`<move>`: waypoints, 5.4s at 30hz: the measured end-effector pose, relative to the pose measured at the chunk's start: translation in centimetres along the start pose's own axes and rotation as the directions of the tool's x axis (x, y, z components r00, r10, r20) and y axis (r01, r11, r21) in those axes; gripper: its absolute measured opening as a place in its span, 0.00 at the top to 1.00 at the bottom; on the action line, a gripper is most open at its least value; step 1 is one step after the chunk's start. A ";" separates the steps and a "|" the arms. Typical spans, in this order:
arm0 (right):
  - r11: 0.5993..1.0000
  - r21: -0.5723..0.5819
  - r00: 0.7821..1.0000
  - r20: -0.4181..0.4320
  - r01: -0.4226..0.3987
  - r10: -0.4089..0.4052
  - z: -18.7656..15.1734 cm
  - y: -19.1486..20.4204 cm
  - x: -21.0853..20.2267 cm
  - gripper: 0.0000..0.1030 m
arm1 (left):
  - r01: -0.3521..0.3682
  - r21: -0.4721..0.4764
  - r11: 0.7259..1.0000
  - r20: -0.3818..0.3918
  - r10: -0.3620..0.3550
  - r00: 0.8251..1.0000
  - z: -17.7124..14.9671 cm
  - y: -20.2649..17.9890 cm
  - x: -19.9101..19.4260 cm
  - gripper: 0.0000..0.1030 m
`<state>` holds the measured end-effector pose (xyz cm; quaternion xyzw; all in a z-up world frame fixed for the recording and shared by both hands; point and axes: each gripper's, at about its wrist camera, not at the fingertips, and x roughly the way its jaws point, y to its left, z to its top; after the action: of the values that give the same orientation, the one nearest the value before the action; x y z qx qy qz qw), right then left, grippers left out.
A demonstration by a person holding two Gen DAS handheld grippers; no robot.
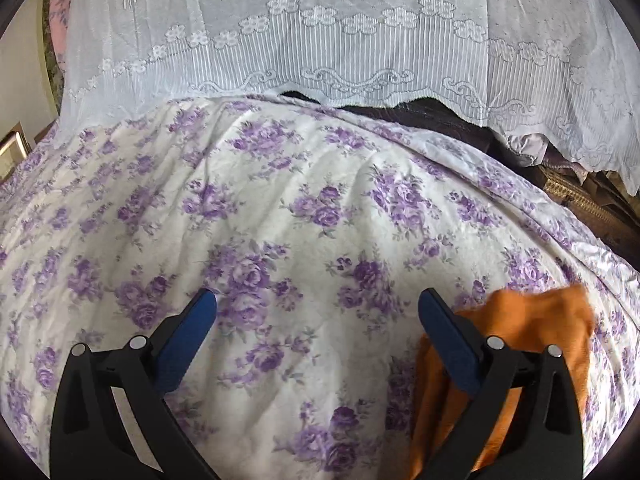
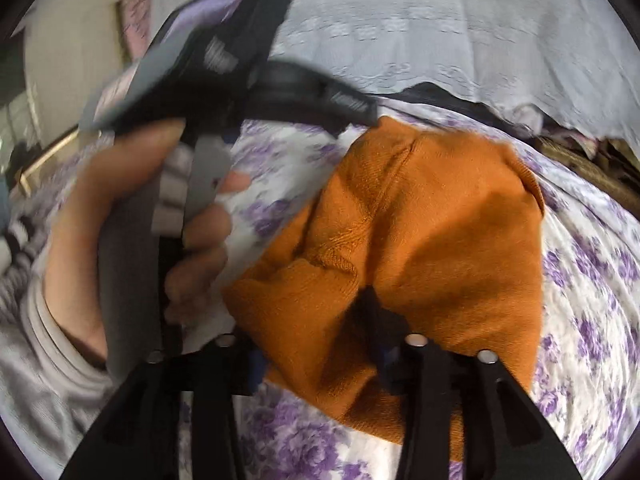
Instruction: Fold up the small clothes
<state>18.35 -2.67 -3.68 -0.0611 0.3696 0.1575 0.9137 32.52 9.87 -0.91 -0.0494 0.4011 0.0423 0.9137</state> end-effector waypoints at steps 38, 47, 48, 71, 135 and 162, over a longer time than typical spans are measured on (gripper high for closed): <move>0.785 0.617 0.994 0.107 -0.054 -0.016 2.0 -22.5 3.4 0.93 | 0.067 0.309 0.949 -0.033 -0.060 0.998 -8.2 -5.8 -2.4 0.04; 0.789 0.594 0.986 0.136 -0.155 0.092 0.2 -20.8 -1.6 0.94 | 0.042 0.323 0.945 0.009 -0.047 0.999 -8.8 -5.7 -3.6 0.04; 0.776 0.609 0.987 0.113 -0.163 0.118 -0.2 -20.9 -0.8 0.94 | 0.030 0.331 0.943 0.017 -0.038 0.999 -8.9 -5.9 -3.7 0.04; 0.921 0.377 0.996 0.047 -0.093 0.082 -0.4 -14.4 -0.3 0.90 | 0.056 0.311 0.949 -0.018 -0.053 0.998 -8.6 -5.4 -3.5 0.04; 0.781 0.571 0.962 0.071 -0.255 0.262 -6.5 -15.3 -4.5 0.28 | 0.499 -0.088 0.862 -0.251 -0.504 0.826 -9.6 -0.6 -3.1 0.04; 0.715 0.611 0.935 0.139 -0.339 0.325 -5.3 -16.7 -1.2 0.40 | 0.556 -0.070 0.828 -0.240 -0.555 0.797 -9.0 -2.9 -2.1 0.27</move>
<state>19.65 -19.88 -6.73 0.3147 0.3956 0.1878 0.8421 24.87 5.84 -5.29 -0.1677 0.4808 -0.2346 0.8280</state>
